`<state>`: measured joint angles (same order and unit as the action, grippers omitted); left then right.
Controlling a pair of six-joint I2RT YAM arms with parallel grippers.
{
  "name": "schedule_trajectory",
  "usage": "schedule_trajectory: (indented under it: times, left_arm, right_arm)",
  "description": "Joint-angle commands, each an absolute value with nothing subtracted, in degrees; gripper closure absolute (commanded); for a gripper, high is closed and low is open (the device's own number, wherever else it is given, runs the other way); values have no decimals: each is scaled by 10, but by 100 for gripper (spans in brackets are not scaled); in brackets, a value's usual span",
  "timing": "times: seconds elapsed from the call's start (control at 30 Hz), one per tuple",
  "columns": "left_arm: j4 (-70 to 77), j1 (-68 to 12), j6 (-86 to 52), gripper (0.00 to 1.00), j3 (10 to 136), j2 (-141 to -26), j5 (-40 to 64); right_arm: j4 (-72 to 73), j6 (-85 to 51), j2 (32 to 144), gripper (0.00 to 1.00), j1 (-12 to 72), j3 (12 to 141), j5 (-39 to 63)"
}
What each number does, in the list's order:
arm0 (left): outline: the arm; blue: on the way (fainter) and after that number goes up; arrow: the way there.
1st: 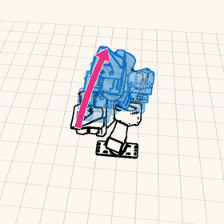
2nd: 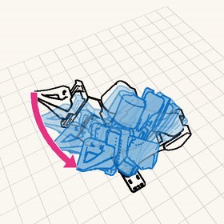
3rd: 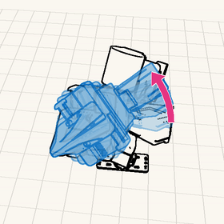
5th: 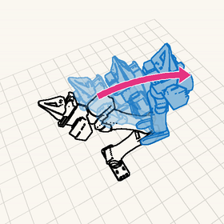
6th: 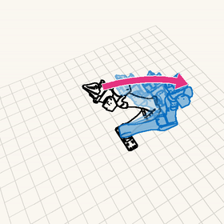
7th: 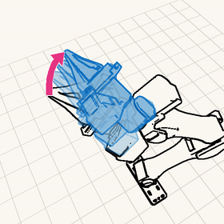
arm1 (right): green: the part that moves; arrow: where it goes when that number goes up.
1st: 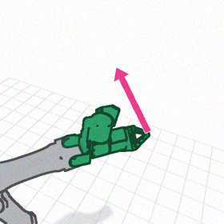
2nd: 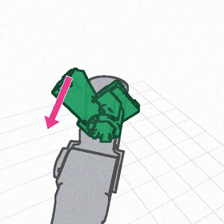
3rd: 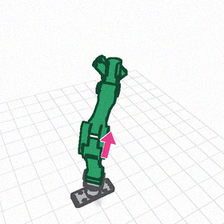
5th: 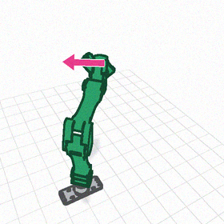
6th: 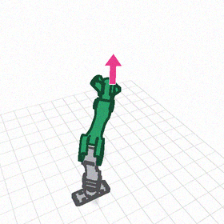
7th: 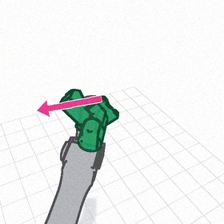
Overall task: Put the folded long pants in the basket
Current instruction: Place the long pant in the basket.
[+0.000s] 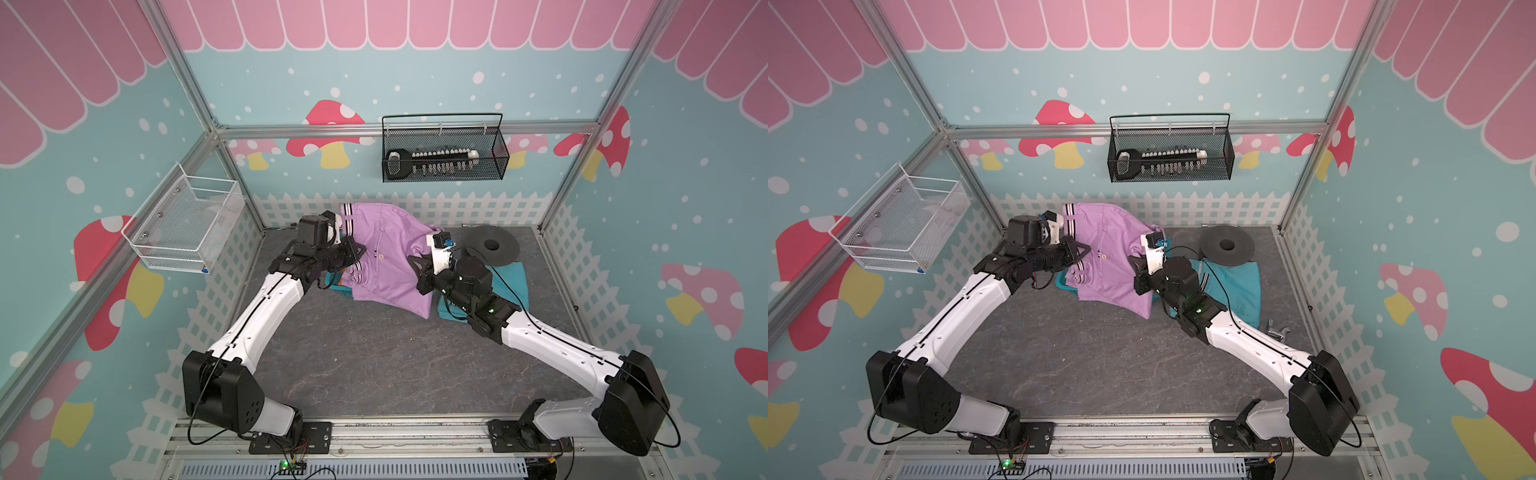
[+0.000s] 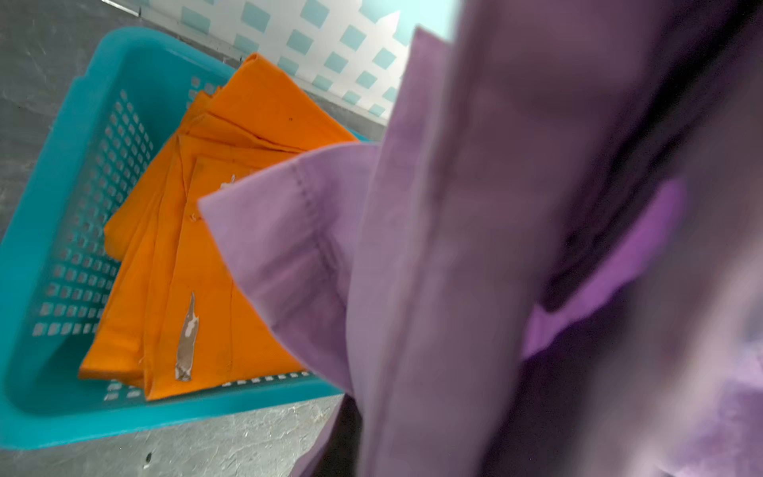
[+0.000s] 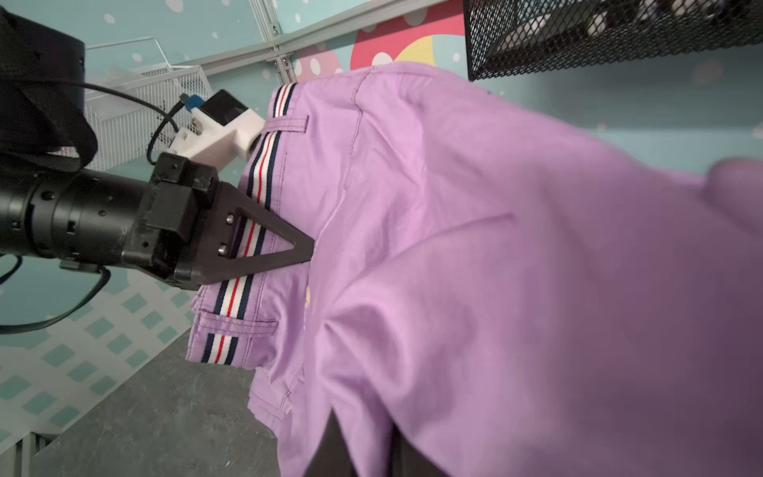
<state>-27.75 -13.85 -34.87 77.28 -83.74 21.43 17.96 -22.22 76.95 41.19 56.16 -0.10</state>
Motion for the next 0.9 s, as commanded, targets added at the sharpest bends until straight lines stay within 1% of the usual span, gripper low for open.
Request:
schedule_trajectory:
  times: [0.0, 0.17, 0.23, 0.33, 0.47, 0.6, 0.87]
  left_arm:
    - [-231, -125, -351, 100, 777, -807, 195]
    - [-227, -125, -343, 100, 752, -788, 212]
    - [-227, -123, -334, 100, 759, -801, 212]
    - [-231, -108, -325, 100, 787, -839, 238]
    - [-242, -82, -328, 100, 842, -902, 247]
    - [-259, -72, -321, 100, 908, -976, 246]
    - [-288, -69, -307, 100, 1004, -1119, 243]
  right_arm:
    - [161, -250, 745, 100, 418, 558, 34]
    - [151, -277, 718, 100, 427, 526, 11]
    - [123, -263, 730, 100, 426, 553, -23]
    - [82, -235, 786, 100, 421, 627, -50]
    - [52, -208, 880, 100, 409, 738, -44]
    - [34, -207, 971, 100, 378, 823, -22]
    - [49, -224, 1117, 100, 329, 858, 6]
